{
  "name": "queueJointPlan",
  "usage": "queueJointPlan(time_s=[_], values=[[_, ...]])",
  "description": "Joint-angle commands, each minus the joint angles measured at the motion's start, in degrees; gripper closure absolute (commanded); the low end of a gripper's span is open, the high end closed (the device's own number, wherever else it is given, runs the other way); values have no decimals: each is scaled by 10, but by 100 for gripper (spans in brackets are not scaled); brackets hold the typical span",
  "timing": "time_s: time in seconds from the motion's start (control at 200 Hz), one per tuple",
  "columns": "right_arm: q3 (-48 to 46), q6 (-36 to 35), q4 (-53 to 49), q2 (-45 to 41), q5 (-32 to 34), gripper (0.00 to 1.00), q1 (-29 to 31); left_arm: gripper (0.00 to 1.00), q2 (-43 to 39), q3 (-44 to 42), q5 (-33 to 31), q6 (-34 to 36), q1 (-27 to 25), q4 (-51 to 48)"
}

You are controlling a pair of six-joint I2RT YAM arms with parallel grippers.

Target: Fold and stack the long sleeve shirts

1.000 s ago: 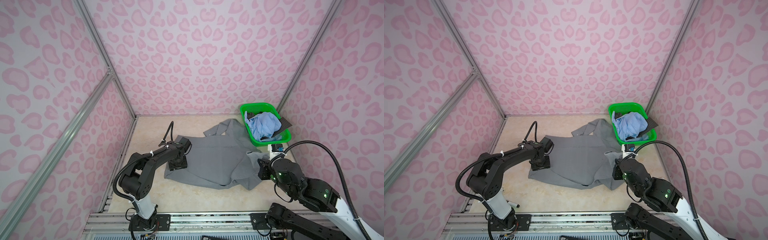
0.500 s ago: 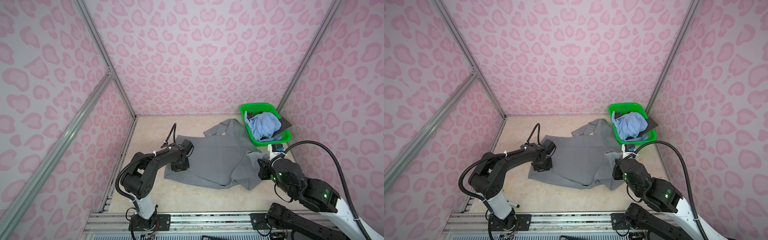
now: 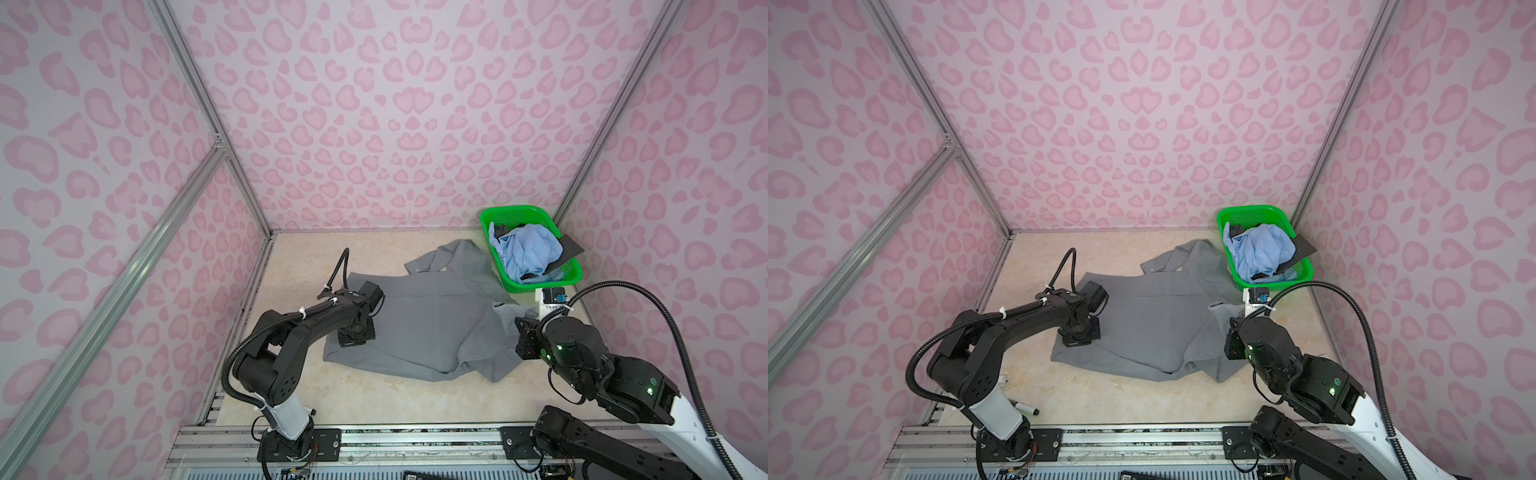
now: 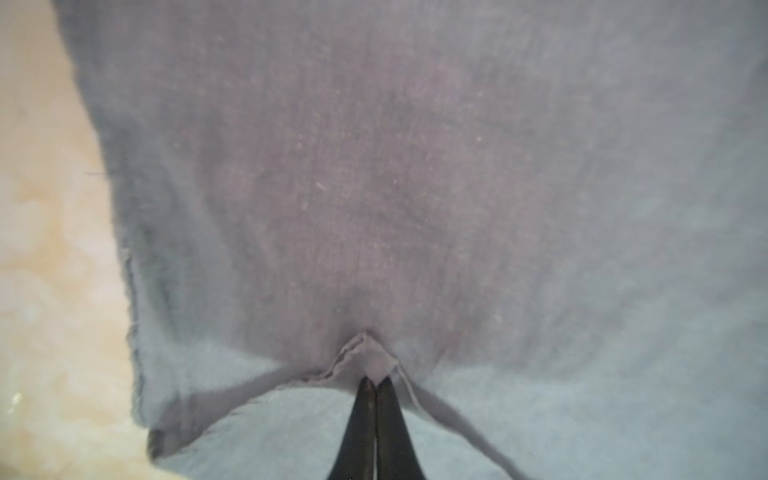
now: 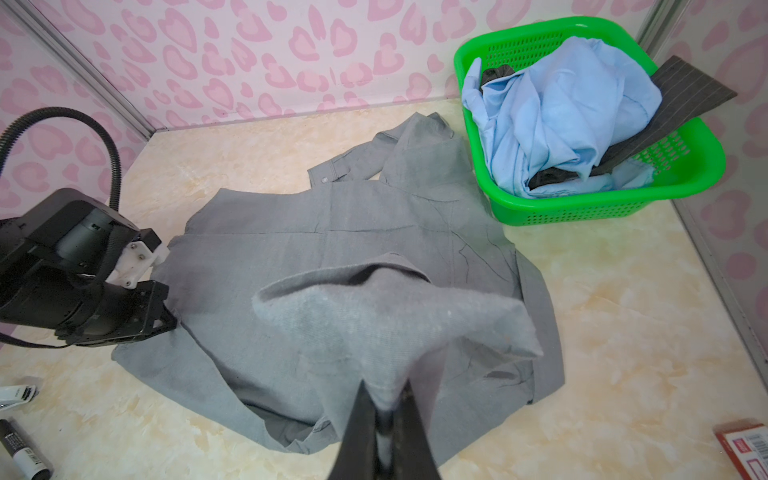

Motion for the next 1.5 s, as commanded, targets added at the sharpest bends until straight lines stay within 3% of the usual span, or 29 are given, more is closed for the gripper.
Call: queueJointPlan(time_s=[0.0,0.305,0.775,0.84,0.92,1.0,1.09,1.205,1.325,1.5], values=[[3,3,9,1,1,100,0,97,-25,-4,-26,-10,-1,-13],[8,3,7,5,0,100,0,96,-43,-2,-44,-11,-5,-41],[-1,6,10,9,-9,100,0,74,-82,-56,-33,-28,-5,-37],[-1,5,13,10,-11,100,0,65,-80,-52,-42,-27,-5,-36],[-1,4,12,13,-12,100,0,42,-66,-31,-48,-16,-5,-40],[-3,3,14,14,-16,100,0,38,-43,1,-71,-13,-5,-54],[-3,4,15,12,-17,100,0,24,-22,25,-96,-17,-5,-61],[-5,4,13,7,-18,100,0,21,17,53,-144,-39,-4,-90],[-12,3,17,0,-19,100,0,20,50,66,-137,-53,2,-86],[-10,2,12,-2,-24,100,0,29,85,76,-130,-75,5,-98]])
